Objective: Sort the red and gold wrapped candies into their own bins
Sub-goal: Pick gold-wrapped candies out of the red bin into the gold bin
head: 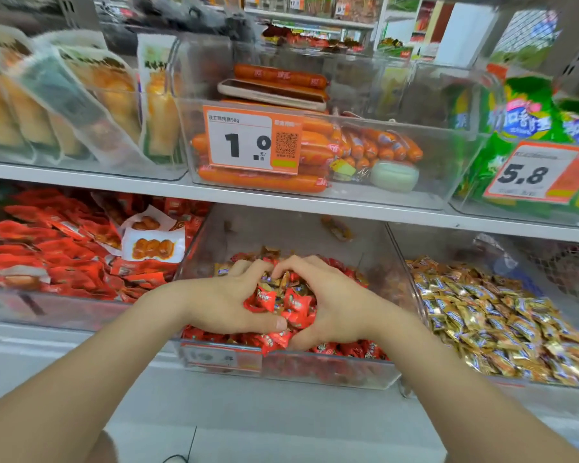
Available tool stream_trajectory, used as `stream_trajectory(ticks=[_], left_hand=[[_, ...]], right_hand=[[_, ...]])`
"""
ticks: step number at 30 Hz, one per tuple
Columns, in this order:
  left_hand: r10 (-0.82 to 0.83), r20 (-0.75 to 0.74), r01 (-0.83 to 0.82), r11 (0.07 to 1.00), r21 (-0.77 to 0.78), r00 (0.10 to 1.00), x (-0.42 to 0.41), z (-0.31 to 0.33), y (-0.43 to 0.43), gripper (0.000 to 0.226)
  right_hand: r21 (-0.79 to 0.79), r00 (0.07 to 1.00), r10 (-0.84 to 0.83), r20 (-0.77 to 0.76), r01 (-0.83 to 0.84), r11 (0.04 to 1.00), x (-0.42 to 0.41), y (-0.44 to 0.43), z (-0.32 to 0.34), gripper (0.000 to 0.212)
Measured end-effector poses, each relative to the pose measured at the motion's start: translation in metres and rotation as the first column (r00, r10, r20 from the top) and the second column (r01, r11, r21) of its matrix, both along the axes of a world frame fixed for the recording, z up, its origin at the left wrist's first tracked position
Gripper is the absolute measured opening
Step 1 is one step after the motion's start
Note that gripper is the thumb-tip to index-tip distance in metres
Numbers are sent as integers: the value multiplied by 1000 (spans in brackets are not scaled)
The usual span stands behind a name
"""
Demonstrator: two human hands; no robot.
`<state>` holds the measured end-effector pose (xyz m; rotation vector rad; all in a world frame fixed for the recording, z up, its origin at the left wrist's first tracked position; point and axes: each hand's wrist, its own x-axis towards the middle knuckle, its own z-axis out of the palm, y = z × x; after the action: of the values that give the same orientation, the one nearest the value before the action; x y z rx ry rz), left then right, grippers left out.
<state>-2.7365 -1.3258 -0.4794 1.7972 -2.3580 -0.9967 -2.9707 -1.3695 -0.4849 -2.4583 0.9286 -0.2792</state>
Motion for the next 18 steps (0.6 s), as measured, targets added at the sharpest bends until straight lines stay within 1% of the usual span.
stream_trajectory(ticks=[2, 3, 5, 6, 9, 11, 14, 16, 18], left_hand=[[2, 39, -2, 1000, 12, 999, -6, -2, -1, 90], [6, 68, -7, 1000, 15, 998, -9, -2, -2, 97], [23, 131, -25, 1000, 16, 991, -13, -7, -6, 118], [44, 155, -46, 999, 7, 987, -15, -13, -9, 127], [143, 215, -127, 988, -85, 966, -26, -28, -12, 135], [192, 245, -156, 975, -161, 950, -36, -35, -15, 135], [216, 261, -144, 953, -267, 941, -37, -35, -23, 120], [178, 303, -90, 955, -283, 936, -28, -35, -29, 120], [129, 313, -43, 962, -269, 941, -18, -32, -30, 119]], right_hand=[[-43, 998, 44, -35, -45, 998, 5, 1, -6, 100], [-57, 996, 54, -64, -58, 997, 8, 0, -9, 103], [-91, 992, 59, -112, -69, 993, 11, -4, -16, 108], [-112, 989, 53, -137, -68, 991, 11, -6, -19, 111], [-203, 963, -24, -268, -32, 979, 9, -11, -27, 119], [-282, 939, -93, -330, -4, 960, 10, -15, -29, 123], [-348, 912, -179, -369, 42, 936, 13, -25, -26, 119], [-331, 910, -195, -366, 69, 941, 11, -30, -23, 112], [-258, 921, -169, -351, 78, 963, 5, -33, -18, 107]])
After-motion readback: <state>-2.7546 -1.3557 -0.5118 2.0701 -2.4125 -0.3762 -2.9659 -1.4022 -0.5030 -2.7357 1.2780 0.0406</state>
